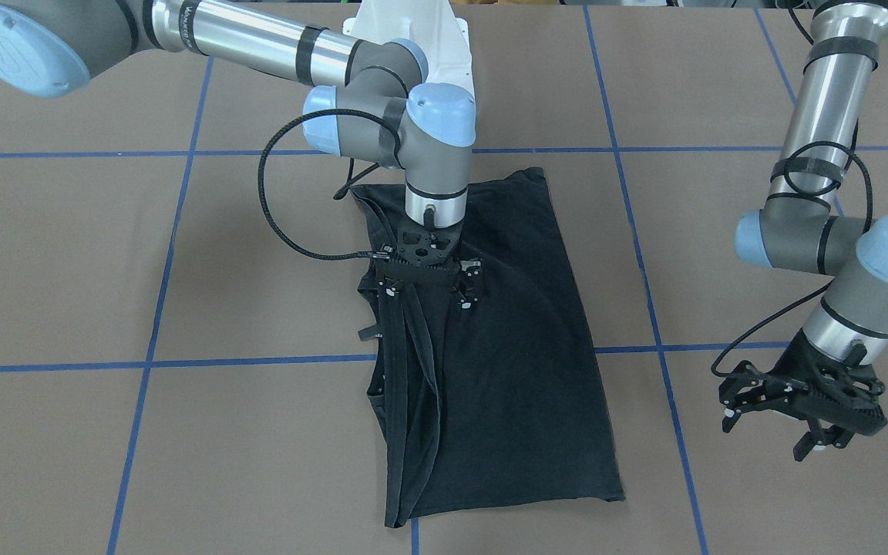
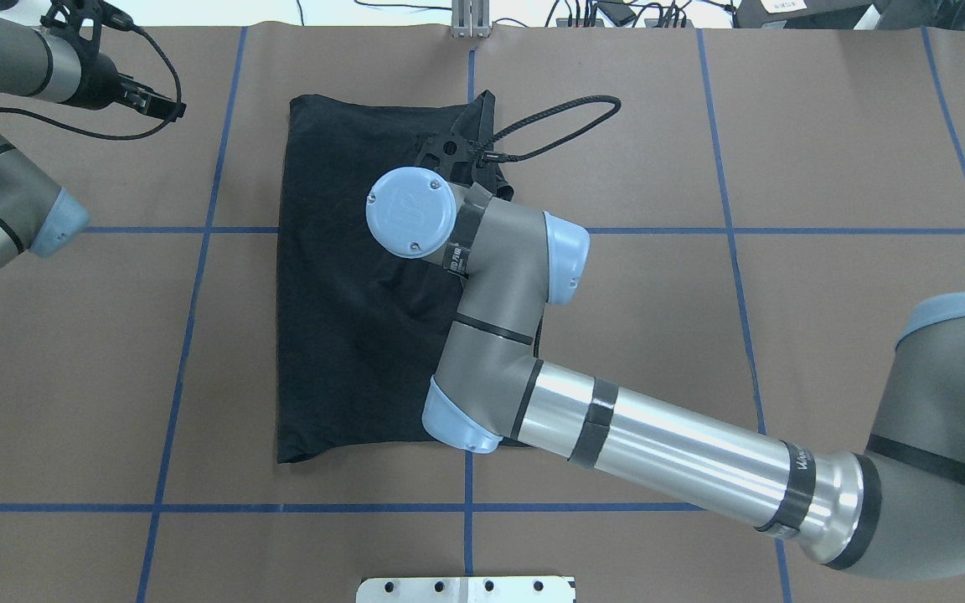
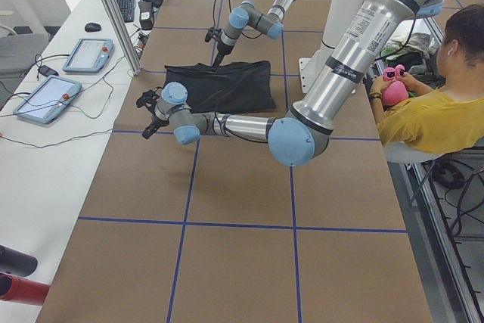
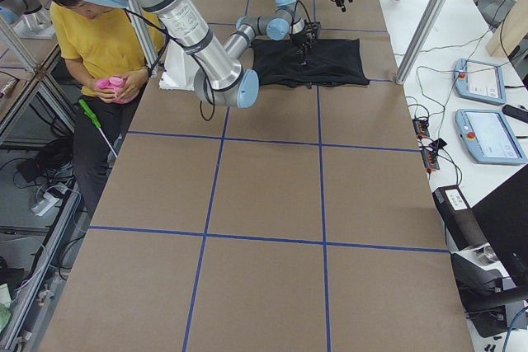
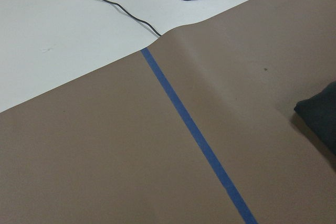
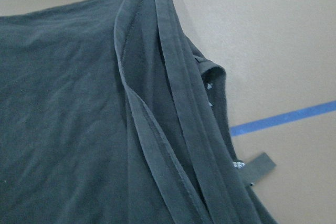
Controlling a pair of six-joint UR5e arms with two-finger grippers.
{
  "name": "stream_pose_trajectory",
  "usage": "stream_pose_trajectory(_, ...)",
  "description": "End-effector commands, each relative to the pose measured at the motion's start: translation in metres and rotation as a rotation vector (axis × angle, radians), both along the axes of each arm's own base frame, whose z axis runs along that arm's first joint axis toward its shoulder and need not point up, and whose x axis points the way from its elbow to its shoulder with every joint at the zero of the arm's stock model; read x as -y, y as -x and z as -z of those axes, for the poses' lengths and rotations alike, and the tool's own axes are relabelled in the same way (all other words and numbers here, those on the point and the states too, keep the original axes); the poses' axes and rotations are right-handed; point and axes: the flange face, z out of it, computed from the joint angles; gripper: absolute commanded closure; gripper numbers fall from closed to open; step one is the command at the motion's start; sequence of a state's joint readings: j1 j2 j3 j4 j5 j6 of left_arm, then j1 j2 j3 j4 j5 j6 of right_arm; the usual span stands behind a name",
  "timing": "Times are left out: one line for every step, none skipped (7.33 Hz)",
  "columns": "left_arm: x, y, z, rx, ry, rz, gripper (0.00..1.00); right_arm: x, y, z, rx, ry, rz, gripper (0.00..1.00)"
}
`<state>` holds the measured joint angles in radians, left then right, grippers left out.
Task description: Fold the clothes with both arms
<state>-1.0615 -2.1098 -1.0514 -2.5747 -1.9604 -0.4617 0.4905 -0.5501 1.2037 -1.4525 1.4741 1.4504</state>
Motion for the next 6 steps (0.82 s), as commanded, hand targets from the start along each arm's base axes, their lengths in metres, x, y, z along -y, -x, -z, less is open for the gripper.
stream_pose_trajectory(0.0,0.0,0.0,-0.001,-0.001,0.0,0.0,0.02,0.009,-0.017,-0.104,-0.034,0.061,0.21)
stream_pose_trajectory(0.0,0.0,0.0,-0.001,-0.001,0.0,0.0,0.023,0.011,-0.025,-0.132,-0.04,0.071,0.21)
stream_pose_trajectory(0.0,0.0,0.0,-0.001,-0.001,0.0,0.0,0.023,0.017,-0.032,-0.145,-0.033,0.071,0.21)
stream_pose_trajectory(-0.001,-0.001,0.0,-0.001,-0.001,-0.002,0.0,0.025,0.023,-0.027,-0.151,-0.029,0.073,0.21)
stream_pose_trajectory(0.0,-0.001,0.001,-0.001,-0.002,-0.002,0.0,0.027,0.031,-0.023,-0.165,-0.022,0.077,0.23)
stream_pose_trajectory(0.0,-0.001,0.001,-0.003,0.0,0.0,0.0,0.026,0.036,-0.022,-0.172,-0.019,0.081,0.28)
